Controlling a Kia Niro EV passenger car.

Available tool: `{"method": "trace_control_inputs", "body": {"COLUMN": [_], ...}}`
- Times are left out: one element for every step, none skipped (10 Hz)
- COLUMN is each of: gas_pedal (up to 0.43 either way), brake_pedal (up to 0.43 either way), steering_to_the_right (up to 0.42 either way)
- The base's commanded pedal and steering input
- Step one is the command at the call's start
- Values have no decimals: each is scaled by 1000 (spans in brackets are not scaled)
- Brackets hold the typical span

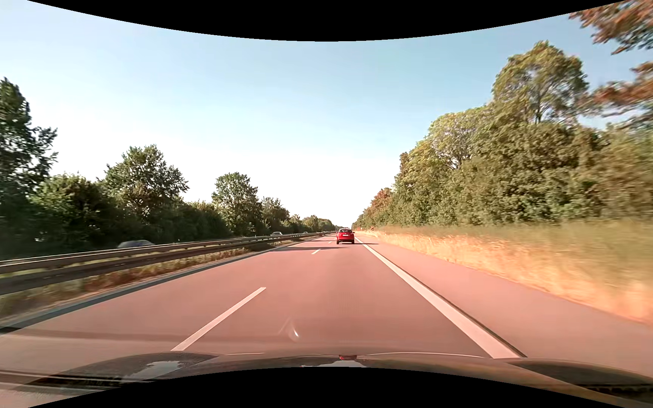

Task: Follow the waypoints while adhering to traffic rules and regulations

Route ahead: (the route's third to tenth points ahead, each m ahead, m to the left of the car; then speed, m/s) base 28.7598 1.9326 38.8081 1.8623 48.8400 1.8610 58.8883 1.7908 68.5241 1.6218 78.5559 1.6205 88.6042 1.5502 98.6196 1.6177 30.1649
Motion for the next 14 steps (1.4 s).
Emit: {"method": "trace_control_inputs", "body": {"gas_pedal": [228,209,197,197,197,197,197,197,197,197,209,240,260,280], "brake_pedal": [0,6,6,6,6,6,6,6,6,6,6,6,6,6], "steering_to_the_right": [0,0,0,0,0,0,0,0,0,1,1,1,1,1]}}
